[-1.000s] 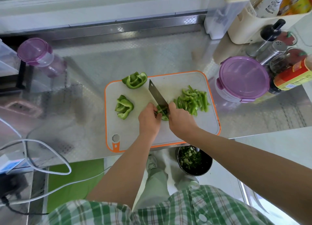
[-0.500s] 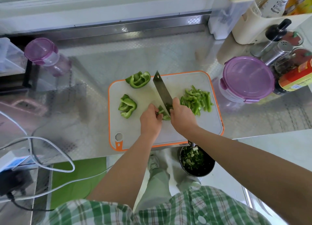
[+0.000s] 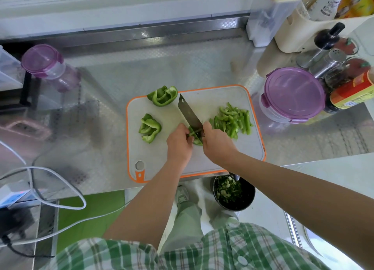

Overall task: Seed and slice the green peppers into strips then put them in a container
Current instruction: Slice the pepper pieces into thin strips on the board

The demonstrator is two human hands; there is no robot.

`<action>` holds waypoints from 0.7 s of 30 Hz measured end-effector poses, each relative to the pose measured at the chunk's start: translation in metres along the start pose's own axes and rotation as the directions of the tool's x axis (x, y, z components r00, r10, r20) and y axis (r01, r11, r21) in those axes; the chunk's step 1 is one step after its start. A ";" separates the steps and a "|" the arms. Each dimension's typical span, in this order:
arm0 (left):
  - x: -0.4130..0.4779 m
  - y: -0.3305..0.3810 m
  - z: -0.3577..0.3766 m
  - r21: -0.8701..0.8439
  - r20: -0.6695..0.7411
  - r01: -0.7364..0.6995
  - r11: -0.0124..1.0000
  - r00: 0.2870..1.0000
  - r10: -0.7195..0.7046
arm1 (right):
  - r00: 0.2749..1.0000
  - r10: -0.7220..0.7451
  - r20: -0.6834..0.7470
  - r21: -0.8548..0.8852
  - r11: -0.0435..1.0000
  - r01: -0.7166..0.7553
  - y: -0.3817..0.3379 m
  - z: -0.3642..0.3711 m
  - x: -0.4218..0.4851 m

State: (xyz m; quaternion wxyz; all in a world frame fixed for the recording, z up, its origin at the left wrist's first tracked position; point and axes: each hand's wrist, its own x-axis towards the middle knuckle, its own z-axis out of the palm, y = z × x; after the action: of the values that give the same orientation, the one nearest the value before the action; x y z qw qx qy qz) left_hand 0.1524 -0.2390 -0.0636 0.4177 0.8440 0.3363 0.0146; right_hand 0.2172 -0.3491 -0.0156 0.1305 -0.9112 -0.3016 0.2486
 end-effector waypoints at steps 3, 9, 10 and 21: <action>0.000 0.001 -0.002 0.020 0.006 0.004 1.000 1.000 -0.004 | 1.000 0.010 -0.004 -0.026 1.000 -0.010 -0.002 0.005 0.004; 0.000 0.000 -0.002 0.016 0.021 0.041 0.999 0.999 -0.041 | 0.997 0.037 -0.062 -0.024 0.999 -0.039 -0.002 0.010 0.008; 0.000 0.000 -0.002 0.013 0.021 0.044 0.999 0.999 -0.044 | 0.996 0.051 -0.075 0.014 0.999 -0.050 -0.001 0.009 0.007; 0.001 0.000 0.000 0.013 -0.006 0.022 1.000 1.000 -0.022 | 1.000 -0.027 -0.013 0.011 1.000 0.027 -0.001 -0.009 -0.005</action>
State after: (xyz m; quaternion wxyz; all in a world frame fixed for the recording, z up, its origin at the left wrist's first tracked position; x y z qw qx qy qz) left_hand 0.1531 -0.2383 -0.0642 0.4112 0.8430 0.3467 0.0101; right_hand 0.2178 -0.3519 -0.0060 0.1411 -0.9079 -0.3115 0.2426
